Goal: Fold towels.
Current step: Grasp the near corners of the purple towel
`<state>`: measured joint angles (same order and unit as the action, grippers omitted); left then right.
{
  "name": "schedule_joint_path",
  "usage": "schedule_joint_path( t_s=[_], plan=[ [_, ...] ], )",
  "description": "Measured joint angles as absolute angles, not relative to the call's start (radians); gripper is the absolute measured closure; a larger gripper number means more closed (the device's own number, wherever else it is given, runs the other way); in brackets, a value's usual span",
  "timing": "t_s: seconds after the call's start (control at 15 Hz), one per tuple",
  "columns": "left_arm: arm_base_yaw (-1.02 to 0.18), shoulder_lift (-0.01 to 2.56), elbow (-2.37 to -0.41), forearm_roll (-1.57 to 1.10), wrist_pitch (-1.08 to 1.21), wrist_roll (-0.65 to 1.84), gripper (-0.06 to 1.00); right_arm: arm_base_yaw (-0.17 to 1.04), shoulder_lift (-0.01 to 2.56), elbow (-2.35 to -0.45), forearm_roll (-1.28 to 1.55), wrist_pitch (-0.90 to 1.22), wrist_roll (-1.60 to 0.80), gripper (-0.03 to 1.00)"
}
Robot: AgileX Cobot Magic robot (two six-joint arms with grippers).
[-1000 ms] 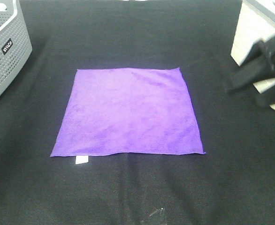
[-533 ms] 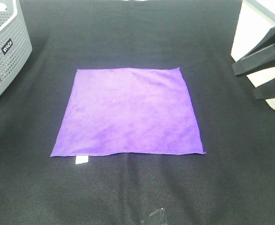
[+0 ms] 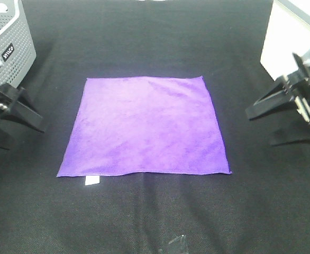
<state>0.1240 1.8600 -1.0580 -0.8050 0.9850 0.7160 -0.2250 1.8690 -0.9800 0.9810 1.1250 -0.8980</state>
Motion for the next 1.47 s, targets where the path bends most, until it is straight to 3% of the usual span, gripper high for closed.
schedule_joint_path(
  t_s=[0.73,1.27,1.47],
  plan=[
    [0.077,2.107,-1.166,-0.851,0.979,0.754,-0.03,-0.225,2.039,-0.981,1.03,0.971,-0.985,0.02],
    [0.077,2.133,-1.176,-0.878,0.989,0.754,-0.02,-0.222,2.074,-0.982,1.045,0.935,-0.987,0.08],
    [0.061,2.133,-1.177,-0.878,0.976,0.714,-0.02,-0.146,2.072,-0.99,1.053,0.883,-0.987,0.1]
  ],
)
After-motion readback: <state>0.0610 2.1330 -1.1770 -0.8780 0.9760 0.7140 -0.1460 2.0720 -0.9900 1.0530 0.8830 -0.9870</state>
